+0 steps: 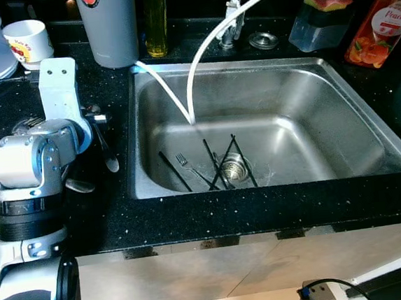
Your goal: Kitchen organization
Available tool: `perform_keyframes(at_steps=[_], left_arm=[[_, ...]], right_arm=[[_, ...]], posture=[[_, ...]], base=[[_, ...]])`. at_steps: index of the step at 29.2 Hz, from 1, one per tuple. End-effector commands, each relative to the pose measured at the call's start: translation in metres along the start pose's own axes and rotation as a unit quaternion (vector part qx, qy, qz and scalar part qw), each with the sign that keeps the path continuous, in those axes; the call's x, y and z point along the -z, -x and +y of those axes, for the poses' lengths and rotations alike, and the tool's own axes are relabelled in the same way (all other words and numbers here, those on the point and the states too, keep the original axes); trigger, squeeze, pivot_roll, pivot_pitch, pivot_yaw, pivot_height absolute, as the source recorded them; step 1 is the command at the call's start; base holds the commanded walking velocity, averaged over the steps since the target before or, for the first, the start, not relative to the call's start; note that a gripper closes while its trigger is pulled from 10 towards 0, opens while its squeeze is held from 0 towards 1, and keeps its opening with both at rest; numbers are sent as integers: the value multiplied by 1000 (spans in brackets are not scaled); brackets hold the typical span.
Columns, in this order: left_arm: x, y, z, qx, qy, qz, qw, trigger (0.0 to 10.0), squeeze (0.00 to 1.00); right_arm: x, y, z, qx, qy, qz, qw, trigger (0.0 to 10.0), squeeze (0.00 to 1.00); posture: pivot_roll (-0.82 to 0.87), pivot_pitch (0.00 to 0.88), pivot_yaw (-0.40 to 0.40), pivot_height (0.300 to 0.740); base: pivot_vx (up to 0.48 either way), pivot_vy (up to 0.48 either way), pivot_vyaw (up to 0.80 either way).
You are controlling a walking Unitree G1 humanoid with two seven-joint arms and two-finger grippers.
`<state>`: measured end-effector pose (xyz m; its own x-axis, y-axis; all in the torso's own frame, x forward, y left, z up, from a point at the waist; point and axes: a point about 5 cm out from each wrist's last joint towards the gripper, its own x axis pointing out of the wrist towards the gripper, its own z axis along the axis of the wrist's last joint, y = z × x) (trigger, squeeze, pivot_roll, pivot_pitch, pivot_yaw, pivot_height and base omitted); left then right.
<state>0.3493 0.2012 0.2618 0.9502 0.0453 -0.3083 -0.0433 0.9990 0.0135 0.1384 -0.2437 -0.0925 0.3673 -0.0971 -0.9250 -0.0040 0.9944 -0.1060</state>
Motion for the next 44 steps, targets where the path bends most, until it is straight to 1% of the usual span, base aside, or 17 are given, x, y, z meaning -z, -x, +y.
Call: perform_keyframes(at_steps=[1, 8, 9, 10, 11, 12, 13, 16, 19, 30, 33, 36, 38, 39, 40, 42, 44], left_arm=[[10, -7, -3, 1, 6, 25, 1000, 10000, 0], [26, -15, -2, 12, 15, 74, 997, 10000, 0], [28, -16, -2, 15, 16, 81, 997, 8510, 0], [30, -17, -2, 19, 17, 88, 996, 4157, 0], [31, -17, -2, 21, 18, 91, 995, 1216, 0], [32, -17, -2, 22, 19, 93, 995, 1216, 0], [34, -17, -2, 24, 20, 98, 995, 0, 0], [37, -18, -2, 28, 16, 108, 994, 0, 0], [40, -18, -4, 37, 22, 114, 993, 0, 0], [42, -20, -4, 38, 18, 117, 992, 0, 0], [38, -21, -5, 38, 12, 93, 995, 0, 0], [36, -21, -5, 38, 9, 84, 996, 0, 0], [25, -20, -10, 53, 3, 47, 998, 0, 0], [25, -20, -10, 53, 3, 47, 998, 0, 0], [21, -19, -12, 58, 1, 34, 998, 0, 0], [7, -16, -16, 73, -4, -7, 997, 0, 0], [-4, -12, -20, 85, -5, -39, 996, 0, 0]], right_arm=[[8, 1, -5, 7, -5, 9, 1000, 10000, 0], [10, 1, -5, 8, -6, 11, 1000, 10000, 0], [10, 1, -5, 8, -6, 11, 1000, 10000, 0], [10, 1, -5, 9, -6, 11, 1000, 10000, 0], [10, 1, -5, 9, -6, 11, 1000, 10000, 0], [10, 1, -5, 9, -6, 11, 1000, 10000, 0], [10, 1, -5, 9, -6, 11, 1000, 10000, 0], [10, 1, -5, 9, -6, 11, 1000, 10000, 0], [11, 1, -5, 9, -5, 12, 1000, 10000, 0], [11, 1, -3, 7, -4, 12, 1000, 10000, 0], [11, 1, -3, 7, -5, 12, 1000, 10000, 0], [11, 1, -2, 7, -6, 12, 1000, 10000, 0], [11, 1, -1, 5, -9, 11, 1000, 10000, 0], [11, 1, -1, 5, -9, 11, 1000, 10000, 0], [11, 1, 0, 5, -10, 11, 1000, 10000, 0], [11, 0, 1, 4, -15, 9, 1000, 10000, 0], [10, 0, 3, 2, -18, 7, 1000, 10000, 0]], posture=[[86, 119, -42, 740], [81, 126, -35, 740], [81, 127, -34, 740], [80, 128, -33, 740], [80, 128, -32, 740], [80, 128, -32, 740], [79, 129, -31, 740], [79, 130, -31, 740], [80, 130, -30, 740], [77, 122, -27, 740], [77, 117, -26, 740], [77, 117, -26, 740], [77, 110, -24, 740], [77, 110, -24, 740], [77, 110, -24, 740], [77, 111, -21, 740], [78, 111, -20, 740]], base=[[0, 0, 0], [0, 0, 0], [0, 0, 0], [0, 0, 0], [0, 0, 0], [0, 0, 0], [0, 0, 0], [0, 0, 0], [0, 0, 0], [0, 0, 0], [0, 0, 0], [0, 0, 0], [0, 0, 0], [0, 0, 0], [0, 0, 0], [0, 0, 0], [0, 0, 0]])
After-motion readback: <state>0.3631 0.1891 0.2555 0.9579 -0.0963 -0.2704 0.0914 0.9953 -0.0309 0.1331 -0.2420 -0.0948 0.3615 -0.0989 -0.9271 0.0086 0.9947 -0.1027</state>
